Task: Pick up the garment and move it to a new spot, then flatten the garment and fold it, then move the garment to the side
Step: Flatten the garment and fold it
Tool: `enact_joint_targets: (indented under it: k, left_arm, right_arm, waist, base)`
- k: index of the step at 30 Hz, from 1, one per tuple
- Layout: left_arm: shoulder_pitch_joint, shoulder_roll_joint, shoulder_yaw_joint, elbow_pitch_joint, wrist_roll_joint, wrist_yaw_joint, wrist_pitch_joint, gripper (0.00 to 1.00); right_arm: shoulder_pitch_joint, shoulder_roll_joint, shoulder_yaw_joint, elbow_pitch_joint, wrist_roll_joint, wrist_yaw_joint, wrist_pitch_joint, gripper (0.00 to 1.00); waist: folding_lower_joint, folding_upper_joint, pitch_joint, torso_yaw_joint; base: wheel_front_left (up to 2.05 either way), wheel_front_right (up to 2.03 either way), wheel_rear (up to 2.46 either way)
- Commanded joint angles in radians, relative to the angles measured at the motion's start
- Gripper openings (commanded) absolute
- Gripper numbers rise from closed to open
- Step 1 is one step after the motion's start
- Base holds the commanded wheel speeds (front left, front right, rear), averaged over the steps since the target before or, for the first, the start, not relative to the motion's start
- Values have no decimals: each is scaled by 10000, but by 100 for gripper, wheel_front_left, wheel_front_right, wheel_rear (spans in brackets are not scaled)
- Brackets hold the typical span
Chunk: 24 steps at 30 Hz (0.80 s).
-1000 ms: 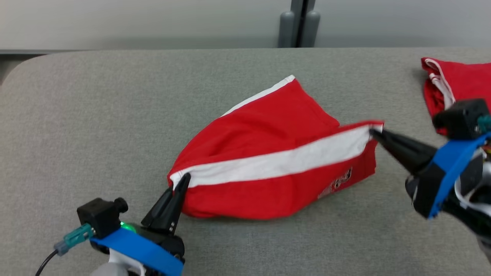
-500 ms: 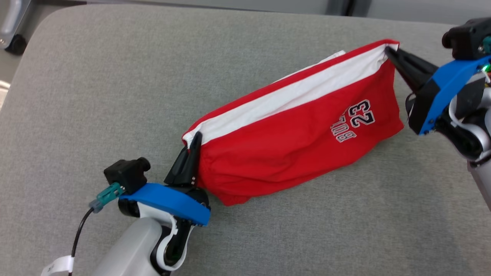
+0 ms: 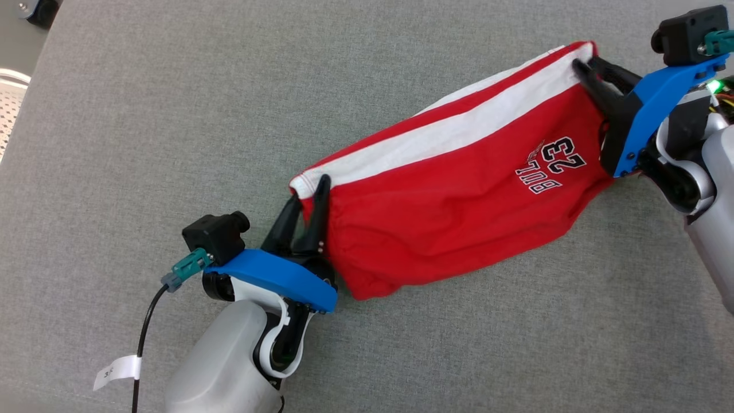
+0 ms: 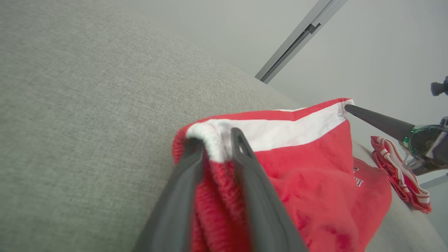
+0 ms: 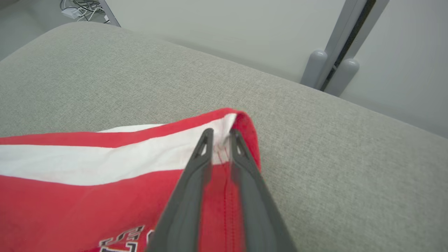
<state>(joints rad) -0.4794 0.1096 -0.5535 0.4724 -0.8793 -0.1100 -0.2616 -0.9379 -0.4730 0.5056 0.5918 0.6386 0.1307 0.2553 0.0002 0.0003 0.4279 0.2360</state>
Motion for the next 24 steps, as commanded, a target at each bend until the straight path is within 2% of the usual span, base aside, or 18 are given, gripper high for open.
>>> enact_joint_targets:
  k: [1,9,14,18,24]
  left_arm:
    - [-178,-74,156,88,99,-75,-40,100]
    - [461,-39,390,176,370,-175,-40,100]
    - [1296,124,932,-403,899,-205,-41,100]
    - [1983,215,1617,-1021,1668,-211,-41,100]
    - [2633,213,2731,-2092,3526,-173,-40,100]
  right_arm:
    - [-223,62,158,153,152,1,-157,100]
    - [126,-59,764,481,901,1,-177,100]
    - [631,-286,922,412,1467,1,-194,100]
    - [1141,-505,738,461,1763,1,-475,100]
    - [1698,-555,417,770,1910,1,-774,100]
  waist:
    - [-2,-3,5,0]
    - [-2,-3,-516,-96]
    - [-2,-3,-1153,-175]
    - [-2,-3,-1606,-135]
    - [-2,-3,-1997,8]
  base:
    - [0,0,0]
    - [0,0,0]
    - [0,0,0]
    - [0,0,0]
    - [0,0,0]
